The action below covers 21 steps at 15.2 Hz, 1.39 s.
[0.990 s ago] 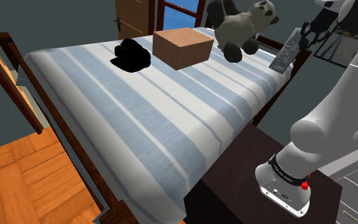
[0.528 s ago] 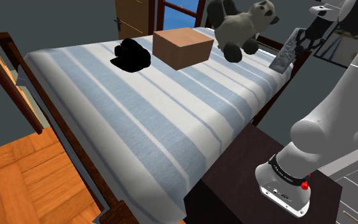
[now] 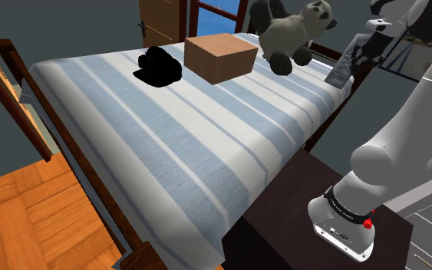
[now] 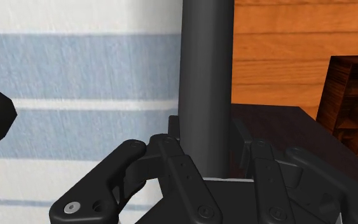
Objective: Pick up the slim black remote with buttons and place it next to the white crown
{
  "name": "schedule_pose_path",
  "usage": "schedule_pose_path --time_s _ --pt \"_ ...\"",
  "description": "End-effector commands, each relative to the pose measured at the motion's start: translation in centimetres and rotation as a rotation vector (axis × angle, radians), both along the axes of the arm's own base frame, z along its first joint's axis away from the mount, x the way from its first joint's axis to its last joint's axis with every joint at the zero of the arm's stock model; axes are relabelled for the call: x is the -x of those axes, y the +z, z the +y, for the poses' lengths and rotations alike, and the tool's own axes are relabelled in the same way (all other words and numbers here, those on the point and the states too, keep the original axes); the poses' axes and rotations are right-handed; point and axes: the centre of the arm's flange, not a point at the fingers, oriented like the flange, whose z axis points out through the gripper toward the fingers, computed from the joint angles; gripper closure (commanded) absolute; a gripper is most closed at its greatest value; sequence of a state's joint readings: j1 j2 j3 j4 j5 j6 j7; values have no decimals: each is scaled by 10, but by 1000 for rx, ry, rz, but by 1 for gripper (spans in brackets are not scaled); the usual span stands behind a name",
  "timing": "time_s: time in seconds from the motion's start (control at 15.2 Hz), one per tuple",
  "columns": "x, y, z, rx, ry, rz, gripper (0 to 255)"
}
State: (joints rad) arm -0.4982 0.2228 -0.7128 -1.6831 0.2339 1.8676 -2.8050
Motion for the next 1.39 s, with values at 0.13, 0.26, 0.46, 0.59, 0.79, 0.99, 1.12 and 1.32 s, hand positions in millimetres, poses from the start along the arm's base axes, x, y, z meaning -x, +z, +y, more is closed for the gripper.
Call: schedule_pose_path --time_s 0.13,0.26,0.46,0.59,0.79,0.99,1.12,1.32 --pt "0 -21 0 1 0 0 255" --pt "0 -32 0 1 0 0 255" --pt "0 -48 0 1 0 0 255" --pt "0 -58 0 1 0 0 255" --pt "0 -74 0 1 0 0 255" --pt "0 -90 0 1 0 0 255" --pt "0 -101 0 1 0 0 255" --pt "0 -116 0 1 0 0 255"
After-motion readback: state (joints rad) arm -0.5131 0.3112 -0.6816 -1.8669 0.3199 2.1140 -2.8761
